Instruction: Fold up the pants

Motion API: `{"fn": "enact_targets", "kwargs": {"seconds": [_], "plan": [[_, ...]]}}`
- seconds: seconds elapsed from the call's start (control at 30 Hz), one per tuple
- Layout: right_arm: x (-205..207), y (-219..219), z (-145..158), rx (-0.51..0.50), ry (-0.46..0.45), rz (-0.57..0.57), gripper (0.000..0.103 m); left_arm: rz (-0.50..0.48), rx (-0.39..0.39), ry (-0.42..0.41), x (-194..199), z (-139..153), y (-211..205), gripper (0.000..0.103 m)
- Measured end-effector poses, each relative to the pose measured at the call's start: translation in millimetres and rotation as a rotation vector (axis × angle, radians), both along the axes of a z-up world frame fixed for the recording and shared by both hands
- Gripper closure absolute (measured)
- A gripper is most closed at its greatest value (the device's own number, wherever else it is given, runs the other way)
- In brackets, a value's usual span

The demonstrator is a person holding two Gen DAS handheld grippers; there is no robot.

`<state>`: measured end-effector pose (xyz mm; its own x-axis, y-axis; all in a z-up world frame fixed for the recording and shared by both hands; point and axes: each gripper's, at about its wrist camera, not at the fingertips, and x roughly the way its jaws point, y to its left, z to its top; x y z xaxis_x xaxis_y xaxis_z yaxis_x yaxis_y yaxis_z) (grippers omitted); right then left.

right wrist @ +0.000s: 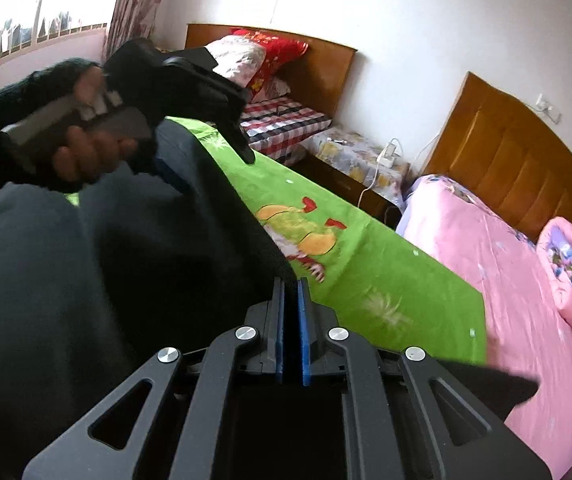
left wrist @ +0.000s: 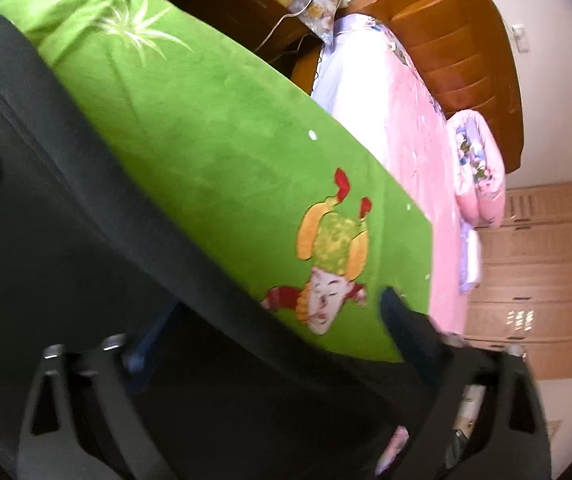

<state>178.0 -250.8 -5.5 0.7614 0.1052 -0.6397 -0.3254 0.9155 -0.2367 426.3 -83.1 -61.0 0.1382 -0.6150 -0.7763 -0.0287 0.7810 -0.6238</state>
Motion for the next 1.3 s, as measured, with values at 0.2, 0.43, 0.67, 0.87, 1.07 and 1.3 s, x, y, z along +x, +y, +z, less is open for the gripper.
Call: {"fn": "enact_targets", "kwargs": {"seconds": [0.2,0.43,0.67,0.87,1.07,1.3], "plan": [[-32.7,6.7,-3.2,0.032,-0.045,-0.066,0.094,-0.060,0.047,-0.273,-70.7,57.0,29.6,0.086],[-117.4,10.1,5.7,0.203,-0.067,-0.147,0.078,-0.118,0.009,-0.569,-233.1,82.9,70.9,0.082],[-202.7,-24.0,-24.5,0.528,-0.036,-0.385,0.021,-0.145,-0.038,-0.436,-271.4,-9.6,97.8,0.060],[-215.5,-86.0,-45.4,0.778,-0.012,-0.633,0.021,-0.133,-0.122,-0.484,-276.7,-7.3,107.7,0.021],[-181.2,-129.4,-50.0,0.880,-0.050,-0.743,0.022,-0.146,-0.107,-0.503,-280.6,-7.9,102.2,0.019],[-143.9,-162.1,-62.1,1.037,-0.028,-0.776,0.030,-0.155,-0.104,-0.508,-280.6,-7.9,99.1,0.016]]}}
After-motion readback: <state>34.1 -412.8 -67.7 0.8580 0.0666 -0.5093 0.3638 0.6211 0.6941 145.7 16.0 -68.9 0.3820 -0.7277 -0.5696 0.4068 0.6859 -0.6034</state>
